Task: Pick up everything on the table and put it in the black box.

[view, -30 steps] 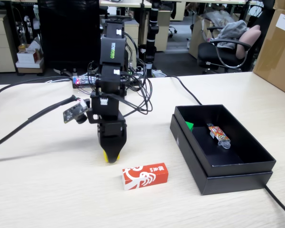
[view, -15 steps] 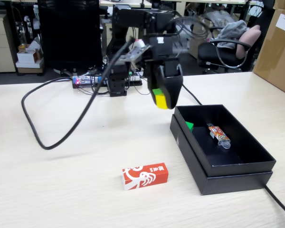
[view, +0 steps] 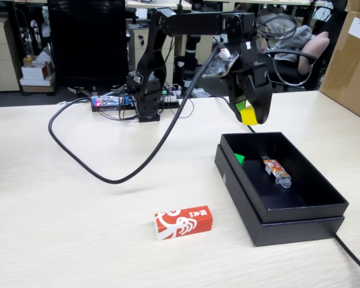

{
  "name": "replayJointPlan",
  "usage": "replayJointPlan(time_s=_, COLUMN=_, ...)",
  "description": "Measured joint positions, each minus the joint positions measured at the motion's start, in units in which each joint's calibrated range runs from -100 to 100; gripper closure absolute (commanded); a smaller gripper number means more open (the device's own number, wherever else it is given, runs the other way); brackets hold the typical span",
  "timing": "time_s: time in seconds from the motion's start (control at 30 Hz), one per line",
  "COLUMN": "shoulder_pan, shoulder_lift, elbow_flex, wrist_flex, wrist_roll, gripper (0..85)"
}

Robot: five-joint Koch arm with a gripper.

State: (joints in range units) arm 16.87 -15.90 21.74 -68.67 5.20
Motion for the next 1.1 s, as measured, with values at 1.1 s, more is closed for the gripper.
replayJointPlan(time_s=1.1, shoulder_pan=-1.32, shoulder_lift=16.34, elbow_flex=-2.37, wrist_flex=12.09, wrist_roll=0.29, gripper=55.6)
